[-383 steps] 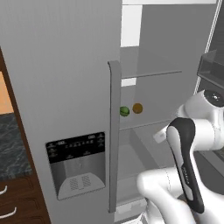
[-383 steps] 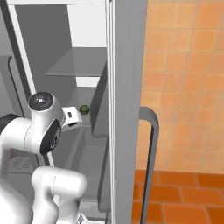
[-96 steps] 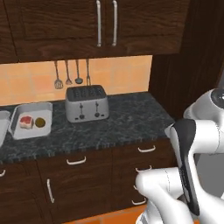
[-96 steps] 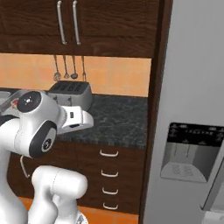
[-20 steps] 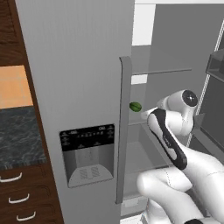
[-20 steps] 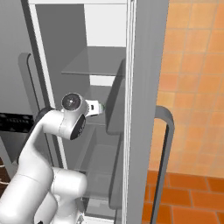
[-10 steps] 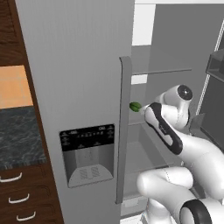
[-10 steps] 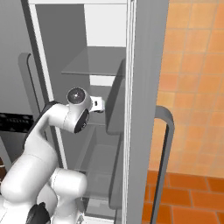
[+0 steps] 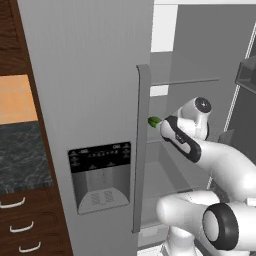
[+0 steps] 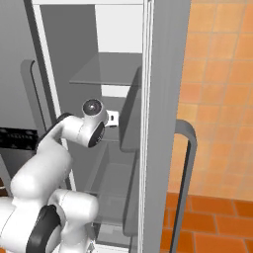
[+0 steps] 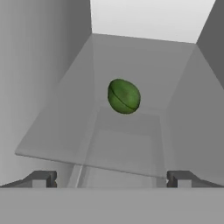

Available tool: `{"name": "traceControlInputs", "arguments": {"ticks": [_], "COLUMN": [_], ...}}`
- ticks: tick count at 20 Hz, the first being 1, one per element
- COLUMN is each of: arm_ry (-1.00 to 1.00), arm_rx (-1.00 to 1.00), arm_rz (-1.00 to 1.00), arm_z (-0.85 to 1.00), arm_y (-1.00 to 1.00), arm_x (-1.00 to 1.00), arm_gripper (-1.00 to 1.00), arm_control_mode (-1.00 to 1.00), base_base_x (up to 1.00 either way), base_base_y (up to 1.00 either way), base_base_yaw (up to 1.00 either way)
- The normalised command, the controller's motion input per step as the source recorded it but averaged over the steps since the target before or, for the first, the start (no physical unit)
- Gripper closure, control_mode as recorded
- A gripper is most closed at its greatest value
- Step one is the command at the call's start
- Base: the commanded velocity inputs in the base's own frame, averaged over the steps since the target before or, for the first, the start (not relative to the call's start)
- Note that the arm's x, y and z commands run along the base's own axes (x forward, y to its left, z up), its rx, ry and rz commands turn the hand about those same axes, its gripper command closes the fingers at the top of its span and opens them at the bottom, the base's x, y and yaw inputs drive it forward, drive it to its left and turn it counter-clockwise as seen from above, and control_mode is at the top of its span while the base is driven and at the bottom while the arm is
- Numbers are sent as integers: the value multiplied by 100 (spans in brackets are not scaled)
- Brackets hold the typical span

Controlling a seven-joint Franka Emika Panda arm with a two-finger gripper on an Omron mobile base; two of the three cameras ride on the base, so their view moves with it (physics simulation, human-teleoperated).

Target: Place one avocado and one steak in each tupperware on the nearby counter, to pack two identical lunches.

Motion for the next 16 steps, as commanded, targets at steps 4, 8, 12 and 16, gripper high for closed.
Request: {"name": "traceControlInputs", "arguments": {"ticks": [4,8,12,16], "arm_ry": [1,2,3,2], "arm_rx": [2,2,0,0], "arm_rz": [0,1,1,1], "arm_z": [-16,-12,-20,-25], "arm_y": [0,0,0,0], "arm_x": [51,55,52,49], "arm_gripper": [-100,-100,-100,-100], "arm_control_mode": [-100,-100,-100,-100], "base_base_x": [0,0,0,0], "base_base_y": [0,0,0,0], "base_base_yaw": [0,0,0,0]}}
